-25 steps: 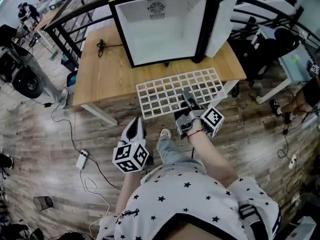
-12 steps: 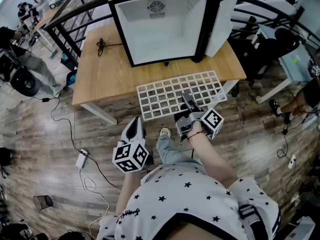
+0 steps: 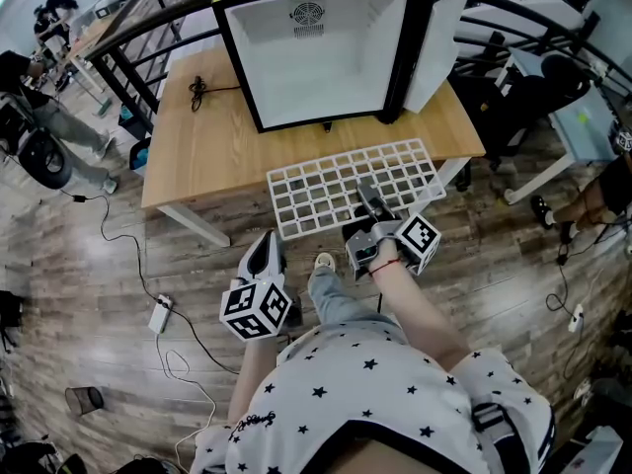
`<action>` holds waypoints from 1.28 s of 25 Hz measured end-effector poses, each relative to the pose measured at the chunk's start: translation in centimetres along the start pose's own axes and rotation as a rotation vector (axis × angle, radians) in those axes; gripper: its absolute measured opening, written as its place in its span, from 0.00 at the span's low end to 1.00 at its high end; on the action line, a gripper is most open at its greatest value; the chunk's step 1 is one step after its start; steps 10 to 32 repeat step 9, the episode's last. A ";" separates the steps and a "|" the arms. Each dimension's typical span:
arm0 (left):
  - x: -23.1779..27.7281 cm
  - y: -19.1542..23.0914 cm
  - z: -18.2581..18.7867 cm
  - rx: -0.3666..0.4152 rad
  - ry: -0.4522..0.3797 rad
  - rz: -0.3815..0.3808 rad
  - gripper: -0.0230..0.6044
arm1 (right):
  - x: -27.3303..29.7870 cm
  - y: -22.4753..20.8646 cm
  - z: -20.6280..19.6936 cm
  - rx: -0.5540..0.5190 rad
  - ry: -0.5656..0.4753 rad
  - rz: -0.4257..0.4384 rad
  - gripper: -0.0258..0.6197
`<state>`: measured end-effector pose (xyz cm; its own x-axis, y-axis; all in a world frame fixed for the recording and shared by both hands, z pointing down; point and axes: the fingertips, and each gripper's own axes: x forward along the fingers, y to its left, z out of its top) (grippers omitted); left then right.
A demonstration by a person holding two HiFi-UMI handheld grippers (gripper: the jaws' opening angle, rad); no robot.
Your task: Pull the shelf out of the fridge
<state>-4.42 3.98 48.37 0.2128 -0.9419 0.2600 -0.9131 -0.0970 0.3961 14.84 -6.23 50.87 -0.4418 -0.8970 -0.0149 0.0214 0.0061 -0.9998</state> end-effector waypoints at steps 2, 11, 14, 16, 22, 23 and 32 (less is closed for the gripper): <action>0.0 0.1 0.0 0.000 0.004 -0.001 0.05 | 0.1 0.1 -0.2 -0.001 0.002 0.000 0.10; -0.2 1.6 0.4 -0.004 0.001 -0.009 0.05 | 0.5 -0.6 -1.2 -0.012 -0.005 -0.009 0.10; -0.2 1.6 0.4 -0.004 0.001 -0.009 0.05 | 0.5 -0.6 -1.2 -0.012 -0.005 -0.009 0.10; -0.2 1.6 0.4 -0.004 0.001 -0.009 0.05 | 0.5 -0.6 -1.2 -0.012 -0.005 -0.009 0.10; -0.2 1.6 0.4 -0.004 0.001 -0.009 0.05 | 0.5 -0.6 -1.2 -0.012 -0.005 -0.009 0.10; -0.2 1.6 0.4 -0.004 0.001 -0.009 0.05 | 0.5 -0.6 -1.2 -0.012 -0.005 -0.009 0.10; -0.2 1.6 0.4 -0.004 0.001 -0.009 0.05 | 0.5 -0.6 -1.2 -0.012 -0.005 -0.009 0.10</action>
